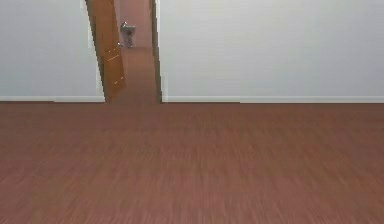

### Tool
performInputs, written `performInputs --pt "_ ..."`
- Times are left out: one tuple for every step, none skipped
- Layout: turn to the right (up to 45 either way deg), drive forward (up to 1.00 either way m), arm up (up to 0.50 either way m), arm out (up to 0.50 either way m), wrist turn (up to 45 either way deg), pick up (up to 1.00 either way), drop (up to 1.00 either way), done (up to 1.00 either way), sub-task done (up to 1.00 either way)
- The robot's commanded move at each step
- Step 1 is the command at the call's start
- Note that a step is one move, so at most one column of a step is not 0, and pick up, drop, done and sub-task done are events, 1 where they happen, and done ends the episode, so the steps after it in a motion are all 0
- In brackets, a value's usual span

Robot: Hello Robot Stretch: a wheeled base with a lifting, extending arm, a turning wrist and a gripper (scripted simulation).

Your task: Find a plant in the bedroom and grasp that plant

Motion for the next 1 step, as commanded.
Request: performInputs --pt "0.0 0.25 0.0 0.0 0.0 0.0 0.0 0.0 0.0"
